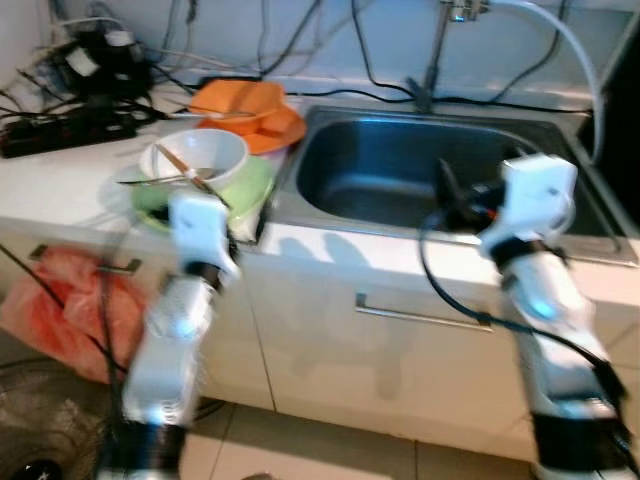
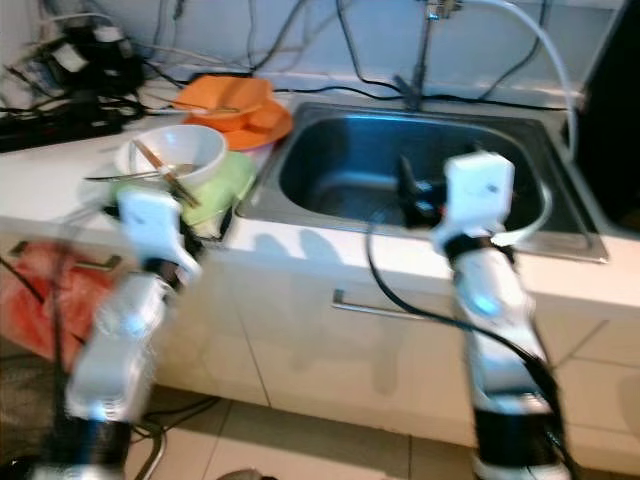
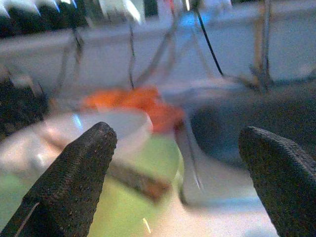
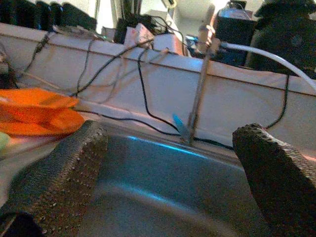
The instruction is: Kitchen organization
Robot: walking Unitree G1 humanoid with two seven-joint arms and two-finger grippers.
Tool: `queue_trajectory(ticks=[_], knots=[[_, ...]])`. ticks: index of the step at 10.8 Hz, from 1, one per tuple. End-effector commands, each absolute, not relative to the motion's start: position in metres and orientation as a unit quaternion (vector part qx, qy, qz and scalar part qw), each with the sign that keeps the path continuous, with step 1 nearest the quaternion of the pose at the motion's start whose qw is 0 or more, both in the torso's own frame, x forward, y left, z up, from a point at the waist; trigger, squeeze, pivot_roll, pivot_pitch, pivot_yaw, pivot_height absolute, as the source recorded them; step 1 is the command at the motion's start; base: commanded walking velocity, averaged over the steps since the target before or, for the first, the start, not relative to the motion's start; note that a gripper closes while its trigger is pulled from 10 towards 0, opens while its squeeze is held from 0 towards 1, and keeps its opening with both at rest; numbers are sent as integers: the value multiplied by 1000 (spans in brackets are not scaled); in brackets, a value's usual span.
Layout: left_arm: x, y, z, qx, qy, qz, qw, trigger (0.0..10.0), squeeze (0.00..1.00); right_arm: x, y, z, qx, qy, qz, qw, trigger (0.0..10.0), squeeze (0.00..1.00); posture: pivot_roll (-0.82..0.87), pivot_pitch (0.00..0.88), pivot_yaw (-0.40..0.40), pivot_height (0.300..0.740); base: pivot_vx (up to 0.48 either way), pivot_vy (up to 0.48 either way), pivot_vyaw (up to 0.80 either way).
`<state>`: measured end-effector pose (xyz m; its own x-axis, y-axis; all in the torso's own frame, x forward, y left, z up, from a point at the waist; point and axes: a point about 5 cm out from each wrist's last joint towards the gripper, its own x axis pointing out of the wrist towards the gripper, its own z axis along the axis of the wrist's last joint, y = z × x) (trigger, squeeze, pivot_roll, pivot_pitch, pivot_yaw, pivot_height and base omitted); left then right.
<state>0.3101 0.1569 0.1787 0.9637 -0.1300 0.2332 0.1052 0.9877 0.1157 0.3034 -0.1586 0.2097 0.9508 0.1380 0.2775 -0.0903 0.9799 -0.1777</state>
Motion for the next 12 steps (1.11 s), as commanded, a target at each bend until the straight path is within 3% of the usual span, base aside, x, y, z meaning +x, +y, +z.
queue_trajectory(ticks=[1, 4, 10, 12], knots=[[317, 169, 204, 61, -167, -25, 984, 10000, 0, 310, -147, 216, -79, -161, 72, 981, 10000, 0, 60, 0, 5, 740, 0, 0, 0], [315, 195, 220, 60, -173, 64, 981, 10000, 0, 315, -140, 203, -54, -142, 98, 984, 10000, 0, 130, 0, -3, 740, 0, 0, 0], [311, 183, 236, 72, -203, 19, 976, 10000, 0, 323, -121, 211, -11, -159, 95, 983, 10000, 0, 170, 0, -1, 740, 0, 0, 0], [303, 168, 258, 79, -246, -10, 966, 10000, 0, 324, -123, 203, 3, -146, 90, 985, 10000, 0, 202, 0, -11, 740, 0, 0, 0]])
